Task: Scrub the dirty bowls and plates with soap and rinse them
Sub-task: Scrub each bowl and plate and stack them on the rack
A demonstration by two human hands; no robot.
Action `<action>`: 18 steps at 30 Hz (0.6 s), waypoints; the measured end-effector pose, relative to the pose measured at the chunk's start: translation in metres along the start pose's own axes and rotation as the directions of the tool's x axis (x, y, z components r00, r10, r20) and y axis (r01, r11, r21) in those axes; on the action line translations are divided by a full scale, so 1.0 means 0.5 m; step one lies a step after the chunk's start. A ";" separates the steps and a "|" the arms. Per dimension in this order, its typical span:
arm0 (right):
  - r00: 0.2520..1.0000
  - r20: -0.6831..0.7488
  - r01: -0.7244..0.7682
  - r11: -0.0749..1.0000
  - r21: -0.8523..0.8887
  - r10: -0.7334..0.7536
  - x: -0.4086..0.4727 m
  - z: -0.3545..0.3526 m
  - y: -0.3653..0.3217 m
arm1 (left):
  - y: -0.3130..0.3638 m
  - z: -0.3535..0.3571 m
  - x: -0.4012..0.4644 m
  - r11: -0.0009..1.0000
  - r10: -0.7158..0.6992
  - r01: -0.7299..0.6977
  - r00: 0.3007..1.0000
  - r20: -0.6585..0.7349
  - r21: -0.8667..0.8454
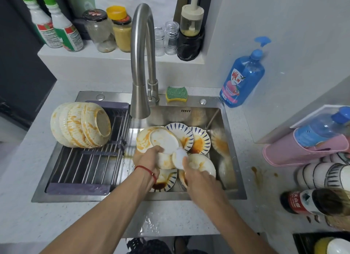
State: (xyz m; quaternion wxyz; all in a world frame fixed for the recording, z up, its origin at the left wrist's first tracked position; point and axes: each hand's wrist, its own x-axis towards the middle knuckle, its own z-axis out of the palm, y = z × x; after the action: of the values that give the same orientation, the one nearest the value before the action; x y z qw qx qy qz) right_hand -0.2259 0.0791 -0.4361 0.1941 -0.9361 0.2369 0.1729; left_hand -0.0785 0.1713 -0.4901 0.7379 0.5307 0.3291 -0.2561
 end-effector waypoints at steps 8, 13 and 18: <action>0.993 -0.026 -0.105 0.981 0.166 0.111 0.093 -0.036 -0.018 | -0.006 -0.019 -0.009 0.906 0.159 -0.284 0.915 0.371 0.313; 0.999 -0.002 0.033 0.994 0.107 -0.033 0.048 -0.034 -0.022 | 0.040 -0.033 -0.008 0.919 0.114 -0.271 0.879 0.463 0.288; 0.995 -0.094 0.024 0.999 0.035 -0.021 0.081 -0.042 -0.031 | 0.054 -0.029 -0.012 0.922 0.076 -0.252 0.863 0.499 0.295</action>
State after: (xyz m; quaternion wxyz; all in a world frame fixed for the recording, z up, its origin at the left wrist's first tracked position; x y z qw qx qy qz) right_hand -0.1795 0.0670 -0.4303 0.2015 -0.9422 0.2382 0.1224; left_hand -0.0659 0.1937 -0.4723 0.7089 0.6000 0.0386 -0.3688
